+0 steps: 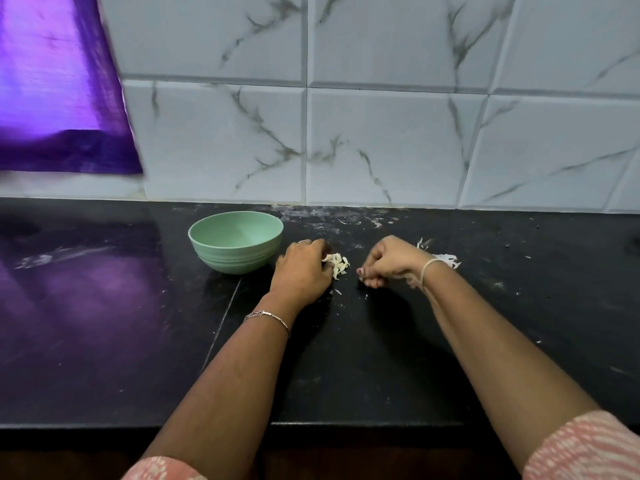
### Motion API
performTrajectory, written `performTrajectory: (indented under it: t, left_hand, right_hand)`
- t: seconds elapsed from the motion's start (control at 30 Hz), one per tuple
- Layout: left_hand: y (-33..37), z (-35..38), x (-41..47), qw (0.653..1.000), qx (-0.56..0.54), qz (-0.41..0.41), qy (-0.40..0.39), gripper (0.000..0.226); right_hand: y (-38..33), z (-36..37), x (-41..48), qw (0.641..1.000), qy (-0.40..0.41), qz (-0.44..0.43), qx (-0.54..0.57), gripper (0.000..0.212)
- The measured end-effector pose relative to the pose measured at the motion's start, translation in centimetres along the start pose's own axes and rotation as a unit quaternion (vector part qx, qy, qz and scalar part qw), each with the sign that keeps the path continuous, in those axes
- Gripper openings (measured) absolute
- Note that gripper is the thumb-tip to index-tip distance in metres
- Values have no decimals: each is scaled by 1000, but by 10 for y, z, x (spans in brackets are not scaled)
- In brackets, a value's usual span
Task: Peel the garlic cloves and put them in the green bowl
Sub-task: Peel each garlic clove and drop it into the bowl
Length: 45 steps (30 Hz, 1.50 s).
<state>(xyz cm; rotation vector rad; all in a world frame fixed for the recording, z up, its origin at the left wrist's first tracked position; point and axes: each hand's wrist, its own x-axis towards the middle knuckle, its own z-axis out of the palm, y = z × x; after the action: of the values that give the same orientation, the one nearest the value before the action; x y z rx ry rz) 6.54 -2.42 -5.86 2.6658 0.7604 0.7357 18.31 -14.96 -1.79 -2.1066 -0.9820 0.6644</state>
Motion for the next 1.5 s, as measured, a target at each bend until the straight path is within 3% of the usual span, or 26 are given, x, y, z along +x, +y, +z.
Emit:
performTrajectory:
  t: [0.07,0.2,0.37,0.53,0.57,0.63,0.7,0.77,0.83,0.9,0.93,1.03,1.1,1.17,1.23,1.27,1.3,1.37,1.4,1.5]
  left_hand:
    - [1,-2,0,1000,2,-1,0,29]
    - [1,-1,0,1000,1,0,0,28]
    - [1,-1,0,1000,5,1,-3,29]
    - [-1,1,2,1000,-4,1,-1,29]
    - [0,1,2,1000,-6,0,-1,29]
    - [0,0,2,1000,-6,-2,-3,29]
    - [0,1,1,1000,-6,-1,-3,29]
    - [-1,1,1,1000,-8,0,-2,29]
    - [-1,1,1,1000,-9,-1,-1,29]
    - [-1,1,2,1000,-10,-2,-1,29]
    - [-1,1,2,1000,-11,-1,0,29]
    - [-1,2,2,1000,-9,-1,-2,29]
    - [-2,2,2,1000,-8,-2,-3,30]
    - [-1,1,2,1000,-8,0,-1,29]
    - [-1,1,2,1000,-10,1,-1,30]
    - [-1,0,1,1000,-11,1,-2,30]
    - [0,0,0,1000,-11,0,-2,30]
    - [0,-1,0,1000,-8,0,-3,31]
    - [0,0,0,1000,-6,0,-3,30]
    - [1,0,-1,1000,-5,-1,-5,29]
  right_hand:
    - [-7,-10,1,1000,11,-16,9,17]
    - [-24,-34,-3,987,33,-63,145,17]
    - [-1,-9,-2,998,-26,11,-59,22]
    - [-28,-28,-6,994,53,-78,46,20]
    - [-26,-22,-7,995,59,-85,-4,21]
    - [-11,0,-3,970,45,-69,-230,21]
    - [-5,8,1,949,42,-64,-306,19]
    - [-16,-3,-2,967,58,-104,-224,22]
    - [-29,-18,-6,983,88,-147,-60,24]
    - [-28,-22,-4,974,117,-176,79,21]
    - [-20,-18,-1,973,125,-184,62,20]
    - [12,2,7,963,84,-127,-221,18]
    - [11,-6,7,944,96,-111,-296,19]
    - [-6,-20,1,958,124,-156,-207,20]
    - [-18,-27,-5,968,148,-197,39,22]
    - [-18,-25,-5,963,147,-207,88,23]
    - [-13,-18,-4,968,134,-205,50,24]
    - [10,3,3,971,81,-148,-169,25]
    - [19,6,7,965,59,-116,-226,24]
    - [15,0,10,966,68,-129,-213,24]
